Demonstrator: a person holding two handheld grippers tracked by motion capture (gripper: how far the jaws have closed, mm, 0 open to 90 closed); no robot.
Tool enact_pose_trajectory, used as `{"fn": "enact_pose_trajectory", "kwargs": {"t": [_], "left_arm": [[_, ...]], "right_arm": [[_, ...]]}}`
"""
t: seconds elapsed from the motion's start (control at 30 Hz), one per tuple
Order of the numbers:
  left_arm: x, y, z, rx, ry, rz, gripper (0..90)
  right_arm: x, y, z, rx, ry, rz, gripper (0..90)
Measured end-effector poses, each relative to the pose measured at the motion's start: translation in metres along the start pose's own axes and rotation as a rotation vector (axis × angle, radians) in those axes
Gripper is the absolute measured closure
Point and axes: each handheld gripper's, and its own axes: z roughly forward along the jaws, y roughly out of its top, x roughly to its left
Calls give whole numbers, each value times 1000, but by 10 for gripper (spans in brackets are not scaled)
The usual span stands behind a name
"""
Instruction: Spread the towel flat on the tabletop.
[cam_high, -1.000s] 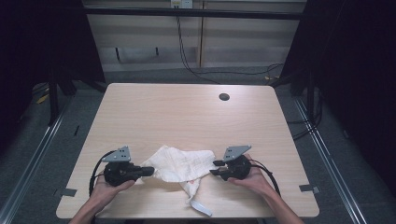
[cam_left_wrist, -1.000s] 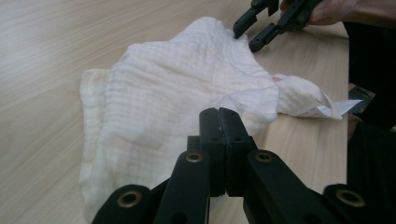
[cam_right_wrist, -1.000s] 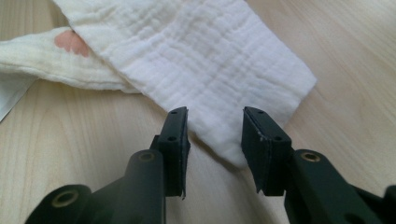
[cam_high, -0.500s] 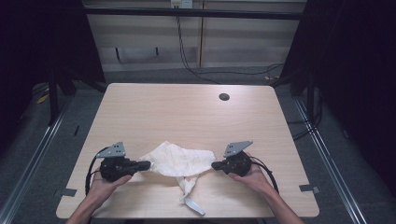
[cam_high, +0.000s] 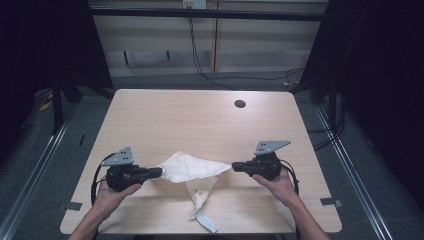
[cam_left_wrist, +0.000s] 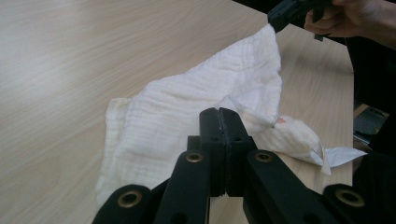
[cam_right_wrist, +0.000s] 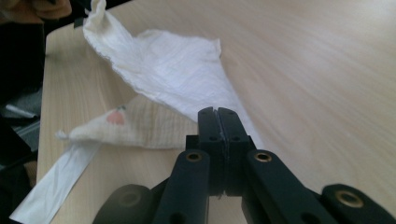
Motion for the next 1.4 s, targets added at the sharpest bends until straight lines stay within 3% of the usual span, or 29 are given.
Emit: {"fn": "enact_pose_trajectory", "kwargs": {"t": [0.17,0.27,0.33,0.43,0.5,0.73,0.9,1.07,1.27,1.33,1.4], "left_arm": [[-3,12,-3,-20,4,18,897],[-3,22,-7,-53,3,18,897],[-2,28,-10,-80,9,23,898],[-1,33,-16,-150,2,-2,897],[-3,37,-15,-128,24,17,897],[-7,55,-17,-141,41,58,898],[-7,66,-21,-156,37,72,897],[-11,79,-31,-195,49,85,898],[-22,100,-50,-245,56,135,898],[-26,107,-59,-262,81,167,898],[-29,112,-66,-275,81,173,898]], "right_arm": [[-2,17,-15,-75,-2,12,894],[-5,29,-21,-92,-17,20,894],[-7,36,-27,-109,-11,36,894],[-8,47,-36,-128,-16,34,894],[-9,53,-41,-135,-10,27,894],[-11,68,-50,-158,-25,16,894],[-9,78,-62,-207,-33,10,894],[-3,86,-70,-204,-46,-5,894],[10,101,-87,-226,-53,-40,894],[16,107,-93,-233,-55,-59,894],[22,112,-99,-239,-50,-74,894]]}}
